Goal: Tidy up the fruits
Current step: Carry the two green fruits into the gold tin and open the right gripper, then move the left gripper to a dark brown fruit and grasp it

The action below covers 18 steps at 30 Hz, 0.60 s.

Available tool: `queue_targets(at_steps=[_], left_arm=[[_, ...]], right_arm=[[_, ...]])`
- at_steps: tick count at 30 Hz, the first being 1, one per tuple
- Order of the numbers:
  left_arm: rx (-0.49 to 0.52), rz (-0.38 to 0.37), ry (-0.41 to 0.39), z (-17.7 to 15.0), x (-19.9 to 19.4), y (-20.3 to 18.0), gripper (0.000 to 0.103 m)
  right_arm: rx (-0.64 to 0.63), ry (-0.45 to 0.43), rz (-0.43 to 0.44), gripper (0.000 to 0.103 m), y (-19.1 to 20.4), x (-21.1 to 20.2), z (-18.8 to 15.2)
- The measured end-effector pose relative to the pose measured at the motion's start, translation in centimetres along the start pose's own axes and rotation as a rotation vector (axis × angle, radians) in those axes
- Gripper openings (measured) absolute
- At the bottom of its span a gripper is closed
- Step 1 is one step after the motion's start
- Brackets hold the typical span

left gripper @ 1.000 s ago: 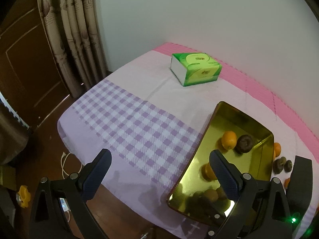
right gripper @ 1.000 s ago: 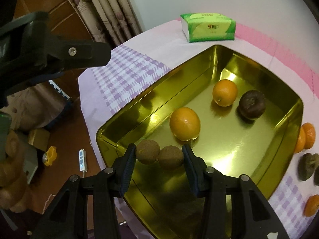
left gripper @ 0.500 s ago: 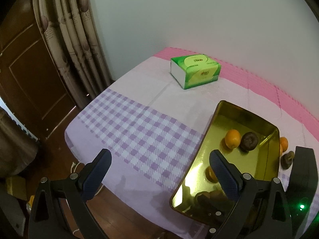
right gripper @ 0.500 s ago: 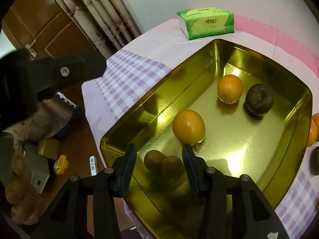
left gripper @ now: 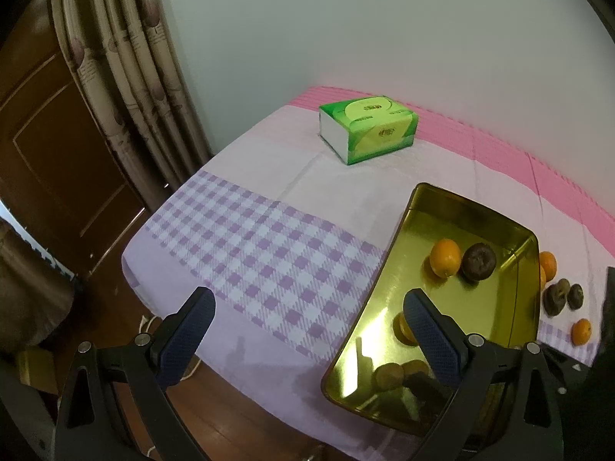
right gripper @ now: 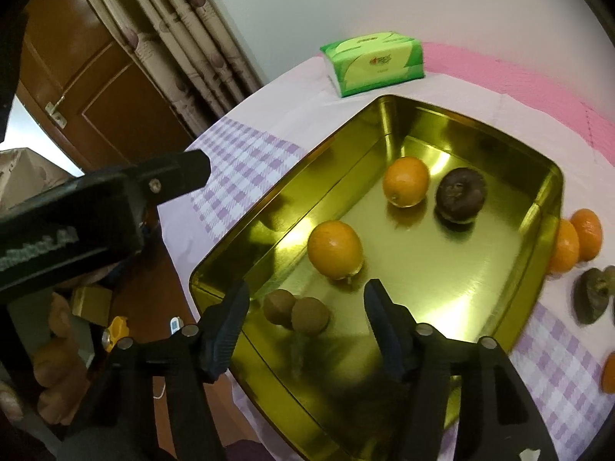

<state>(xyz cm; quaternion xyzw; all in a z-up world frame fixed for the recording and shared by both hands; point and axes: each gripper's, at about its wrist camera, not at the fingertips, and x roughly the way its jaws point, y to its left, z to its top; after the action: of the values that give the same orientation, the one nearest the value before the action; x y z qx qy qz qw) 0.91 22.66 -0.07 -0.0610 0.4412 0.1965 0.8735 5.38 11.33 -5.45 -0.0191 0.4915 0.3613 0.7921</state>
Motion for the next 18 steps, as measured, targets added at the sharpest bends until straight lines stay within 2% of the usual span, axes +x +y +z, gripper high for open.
queue_targets(at_steps=[4, 10, 11, 14, 17, 18], left_arm=[[0.017, -0.001, -0.002, -0.1, 0.0, -0.4, 0.098], [0.049, 0.003, -0.008, -0.4, -0.2, -1.1, 0.098], [0.057, 0.003, -0.009, -0.5, -0.2, -1.3, 0.098], [0.079, 0.001, -0.018, -0.6, -0.5, -1.9, 0.098], [0.111, -0.005, -0.028, -1.0, -0.8, -2.8, 0.098], [0.126, -0.013, -0.03, -1.1, -0.9, -3.2, 0.098]], right_arm=[[0.018, -0.035, -0.016, 0.066, -0.7, -1.8, -0.8], [0.048, -0.087, -0.067, 0.067, -3.1, -5.3, -2.8], [0.049, -0.106, -0.059, 0.072, -3.6, -6.1, -3.1], [0.075, -0.157, -0.141, 0.073, -5.8, -9.0, -4.6], [0.177, -0.243, -0.145, 0.076, -9.6, -13.2, -6.6], [0.203, -0.248, -0.196, 0.076, -11.1, -14.4, -7.4]])
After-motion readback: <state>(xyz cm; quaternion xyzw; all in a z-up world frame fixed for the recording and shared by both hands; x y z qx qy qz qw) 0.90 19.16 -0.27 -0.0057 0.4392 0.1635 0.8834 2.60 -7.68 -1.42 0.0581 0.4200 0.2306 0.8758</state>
